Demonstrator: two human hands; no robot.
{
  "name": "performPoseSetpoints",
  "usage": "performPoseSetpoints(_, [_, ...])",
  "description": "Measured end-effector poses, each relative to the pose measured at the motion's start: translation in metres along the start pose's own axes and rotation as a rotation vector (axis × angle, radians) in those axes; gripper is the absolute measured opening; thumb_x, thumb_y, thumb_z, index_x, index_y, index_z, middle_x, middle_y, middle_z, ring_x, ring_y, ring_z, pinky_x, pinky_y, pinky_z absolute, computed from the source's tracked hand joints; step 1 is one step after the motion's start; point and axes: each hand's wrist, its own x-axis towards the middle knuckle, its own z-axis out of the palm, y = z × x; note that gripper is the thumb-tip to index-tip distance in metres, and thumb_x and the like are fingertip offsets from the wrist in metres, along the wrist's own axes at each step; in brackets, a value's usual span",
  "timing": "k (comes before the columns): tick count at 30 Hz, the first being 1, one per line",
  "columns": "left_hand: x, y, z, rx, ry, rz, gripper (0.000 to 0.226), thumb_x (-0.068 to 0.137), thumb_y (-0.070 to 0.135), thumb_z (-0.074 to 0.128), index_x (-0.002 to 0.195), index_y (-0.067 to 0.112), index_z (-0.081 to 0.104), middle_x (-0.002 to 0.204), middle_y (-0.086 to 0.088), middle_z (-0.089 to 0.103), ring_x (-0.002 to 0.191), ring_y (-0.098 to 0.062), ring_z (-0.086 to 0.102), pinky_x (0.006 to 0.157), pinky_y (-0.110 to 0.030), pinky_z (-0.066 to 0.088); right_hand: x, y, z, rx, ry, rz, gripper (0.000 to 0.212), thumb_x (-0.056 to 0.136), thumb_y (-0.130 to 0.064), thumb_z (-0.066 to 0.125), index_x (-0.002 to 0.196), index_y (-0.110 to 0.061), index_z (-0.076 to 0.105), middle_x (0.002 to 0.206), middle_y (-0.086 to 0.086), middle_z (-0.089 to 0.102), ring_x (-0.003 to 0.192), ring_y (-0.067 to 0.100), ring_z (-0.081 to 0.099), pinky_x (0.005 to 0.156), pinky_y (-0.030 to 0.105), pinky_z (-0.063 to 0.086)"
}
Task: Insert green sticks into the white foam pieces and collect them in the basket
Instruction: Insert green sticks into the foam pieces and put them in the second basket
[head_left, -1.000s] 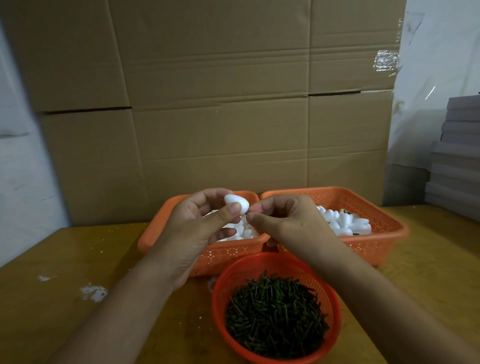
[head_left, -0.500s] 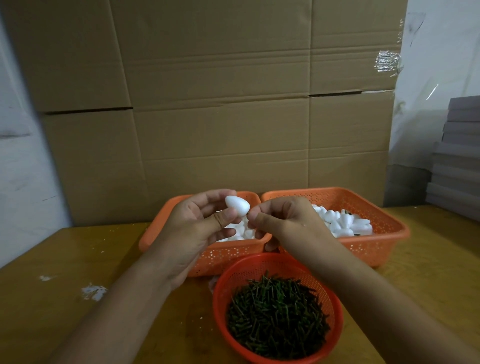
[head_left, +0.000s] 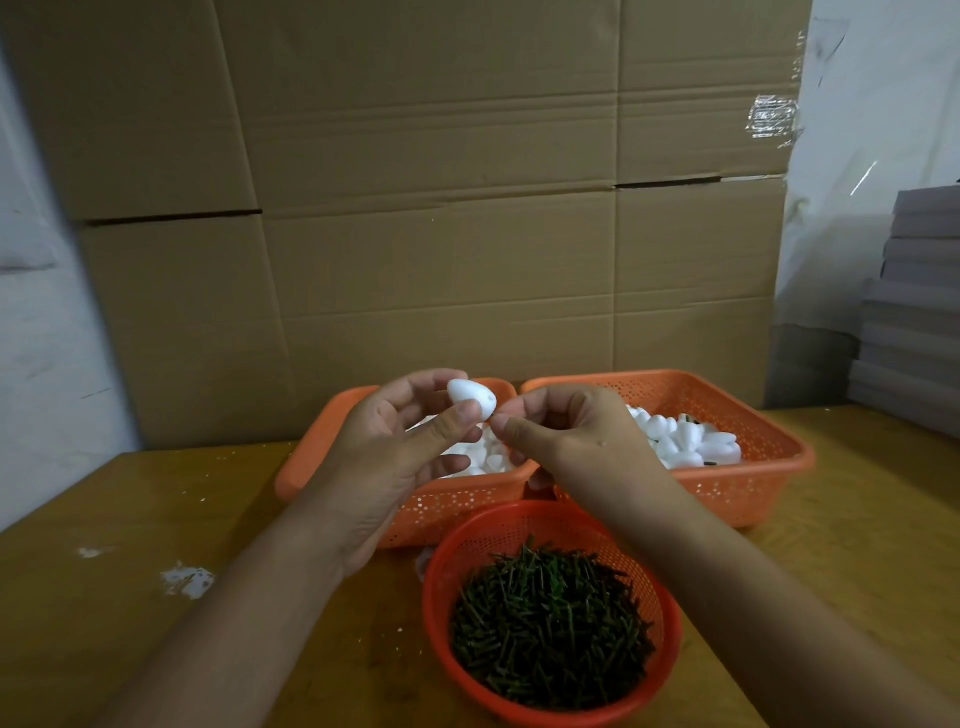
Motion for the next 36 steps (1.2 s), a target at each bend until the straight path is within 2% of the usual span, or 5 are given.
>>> performPoseSetpoints(8, [-0.0004, -0.0006, -0.0025, -0.054, 0.001, -0.007, 0.033, 0.065, 0.033, 0.087, 0.096, 0.025, 0.079, 0.104, -0.006, 0.076, 0.083, -0.013, 0.072, 0.068, -0.024, 0.057, -0.0015, 0.0009, -0.0016, 0.040, -0.068, 0.012, 0.012, 0.092, -0.015, 0.067, 0.084, -0.011, 0.075, 0.063, -0.006, 0.066, 0.061, 0.003, 0.063, 0.052, 0.020, 0.049])
performPoseSetpoints(16, [-0.0001, -0.0044, -0.0003, -0.085, 0.015, 0.000, 0.026, 0.070, 0.029, 0.085, 0.095, 0.025, 0.078, 0.101, -0.006, 0.076, 0.080, -0.012, 0.071, 0.066, -0.023, 0.056, -0.0017, 0.0000, -0.0010, 0.079, -0.076, 0.019, 0.013, 0.093, -0.016, 0.067, 0.084, -0.010, 0.075, 0.064, -0.007, 0.066, 0.062, 0.004, 0.062, 0.052, 0.020, 0.048])
performPoseSetpoints(24, [0.0008, -0.0052, 0.0010, -0.120, 0.041, -0.021, 0.023, 0.077, 0.028, 0.078, 0.099, 0.023, 0.075, 0.105, -0.010, 0.076, 0.081, -0.013, 0.071, 0.065, -0.024, 0.057, -0.0007, 0.0006, 0.0008, 0.035, 0.026, -0.001, 0.010, 0.091, -0.013, 0.069, 0.087, -0.005, 0.073, 0.077, 0.022, 0.070, 0.062, 0.013, 0.063, 0.051, 0.023, 0.047])
performPoseSetpoints(28, [0.0015, -0.0046, -0.0006, -0.111, 0.052, -0.025, 0.025, 0.072, 0.031, 0.079, 0.096, 0.022, 0.076, 0.102, -0.009, 0.076, 0.078, -0.012, 0.071, 0.064, -0.024, 0.056, 0.0009, 0.0026, 0.0017, 0.000, 0.055, -0.018, 0.006, 0.088, -0.011, 0.072, 0.083, -0.008, 0.074, 0.078, 0.022, 0.071, 0.061, 0.019, 0.062, 0.051, 0.026, 0.049])
performPoseSetpoints(36, [0.0036, -0.0087, -0.0035, -0.074, 0.061, -0.035, 0.034, 0.076, 0.028, 0.073, 0.105, 0.010, 0.070, 0.093, -0.006, 0.077, 0.070, -0.009, 0.068, 0.061, -0.022, 0.056, 0.0015, 0.0042, 0.0026, -0.038, 0.044, -0.058, 0.011, 0.089, -0.012, 0.071, 0.079, -0.011, 0.074, 0.070, 0.018, 0.070, 0.052, 0.007, 0.059, 0.048, 0.024, 0.048])
